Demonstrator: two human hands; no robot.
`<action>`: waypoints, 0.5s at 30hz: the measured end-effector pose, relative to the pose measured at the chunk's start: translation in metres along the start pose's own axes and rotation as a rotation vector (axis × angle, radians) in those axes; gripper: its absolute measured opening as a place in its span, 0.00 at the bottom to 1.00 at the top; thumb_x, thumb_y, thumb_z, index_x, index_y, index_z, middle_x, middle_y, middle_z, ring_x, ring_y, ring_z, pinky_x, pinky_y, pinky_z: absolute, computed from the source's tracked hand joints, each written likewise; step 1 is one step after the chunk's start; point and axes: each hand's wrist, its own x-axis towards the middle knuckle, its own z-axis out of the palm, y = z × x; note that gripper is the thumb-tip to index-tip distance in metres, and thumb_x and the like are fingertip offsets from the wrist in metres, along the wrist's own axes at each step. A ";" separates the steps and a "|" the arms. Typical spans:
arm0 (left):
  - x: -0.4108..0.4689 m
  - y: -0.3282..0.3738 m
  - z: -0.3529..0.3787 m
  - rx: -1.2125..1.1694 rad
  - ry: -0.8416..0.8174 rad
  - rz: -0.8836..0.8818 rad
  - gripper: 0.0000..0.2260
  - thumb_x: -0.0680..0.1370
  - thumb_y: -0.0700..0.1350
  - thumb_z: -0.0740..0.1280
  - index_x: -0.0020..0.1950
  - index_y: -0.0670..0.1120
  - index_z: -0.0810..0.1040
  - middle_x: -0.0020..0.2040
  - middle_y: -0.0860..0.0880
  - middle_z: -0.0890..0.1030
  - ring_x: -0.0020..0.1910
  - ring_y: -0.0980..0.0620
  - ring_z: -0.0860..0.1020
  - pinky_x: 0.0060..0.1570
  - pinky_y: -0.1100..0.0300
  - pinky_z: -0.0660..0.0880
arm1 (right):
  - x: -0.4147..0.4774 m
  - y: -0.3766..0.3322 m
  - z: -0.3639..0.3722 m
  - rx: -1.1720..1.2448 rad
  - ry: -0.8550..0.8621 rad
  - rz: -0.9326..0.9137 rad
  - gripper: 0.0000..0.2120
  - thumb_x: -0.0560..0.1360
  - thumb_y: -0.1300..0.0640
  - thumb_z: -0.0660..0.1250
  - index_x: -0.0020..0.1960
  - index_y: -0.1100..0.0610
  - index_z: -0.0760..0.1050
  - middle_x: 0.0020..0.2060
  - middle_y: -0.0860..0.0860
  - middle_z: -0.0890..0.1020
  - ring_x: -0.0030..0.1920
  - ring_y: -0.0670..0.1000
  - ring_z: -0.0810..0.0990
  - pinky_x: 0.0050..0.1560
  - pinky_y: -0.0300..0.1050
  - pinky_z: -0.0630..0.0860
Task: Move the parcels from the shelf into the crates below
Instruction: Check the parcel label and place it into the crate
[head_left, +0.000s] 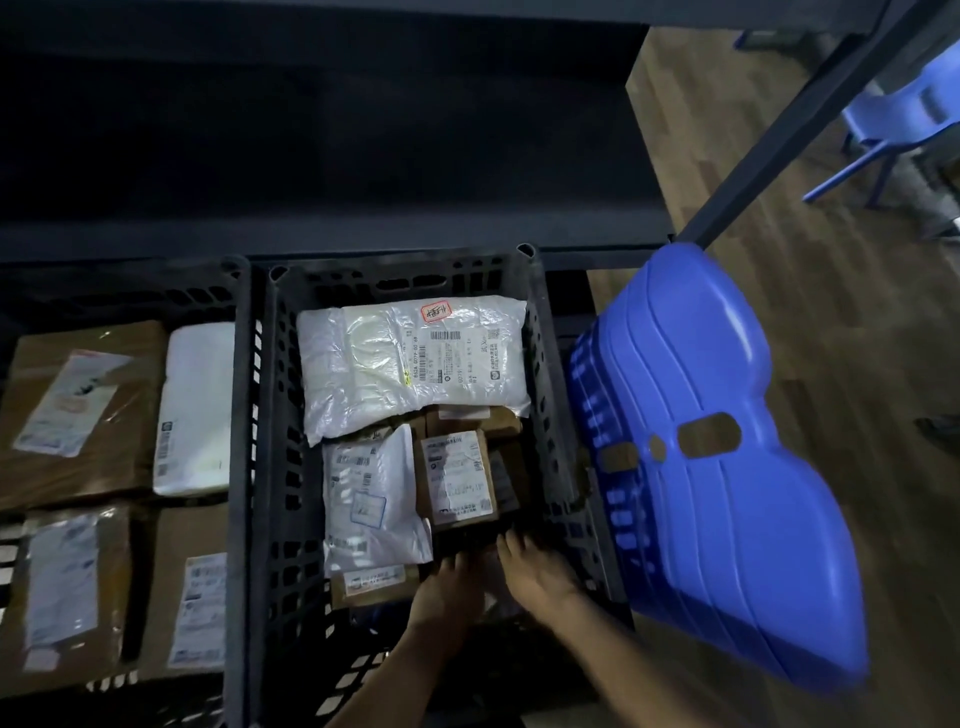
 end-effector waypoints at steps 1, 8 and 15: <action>0.006 0.000 0.003 -0.002 -0.027 0.002 0.25 0.82 0.48 0.54 0.77 0.43 0.52 0.73 0.43 0.63 0.70 0.43 0.66 0.63 0.50 0.70 | 0.005 0.000 0.001 -0.001 -0.006 0.001 0.23 0.81 0.64 0.49 0.75 0.67 0.51 0.73 0.64 0.59 0.69 0.64 0.64 0.61 0.57 0.71; 0.032 -0.002 0.015 0.140 0.094 0.116 0.19 0.67 0.63 0.67 0.44 0.51 0.87 0.41 0.51 0.86 0.43 0.55 0.85 0.39 0.65 0.80 | 0.031 -0.002 0.014 0.014 -0.044 0.004 0.20 0.81 0.65 0.48 0.72 0.67 0.59 0.73 0.63 0.58 0.66 0.64 0.69 0.57 0.56 0.74; 0.017 0.005 0.000 -0.081 0.055 0.072 0.23 0.72 0.60 0.69 0.57 0.44 0.81 0.54 0.41 0.81 0.51 0.50 0.83 0.46 0.61 0.80 | 0.023 -0.005 0.009 -0.010 -0.061 0.011 0.21 0.82 0.64 0.46 0.74 0.66 0.55 0.76 0.62 0.53 0.73 0.64 0.58 0.66 0.58 0.67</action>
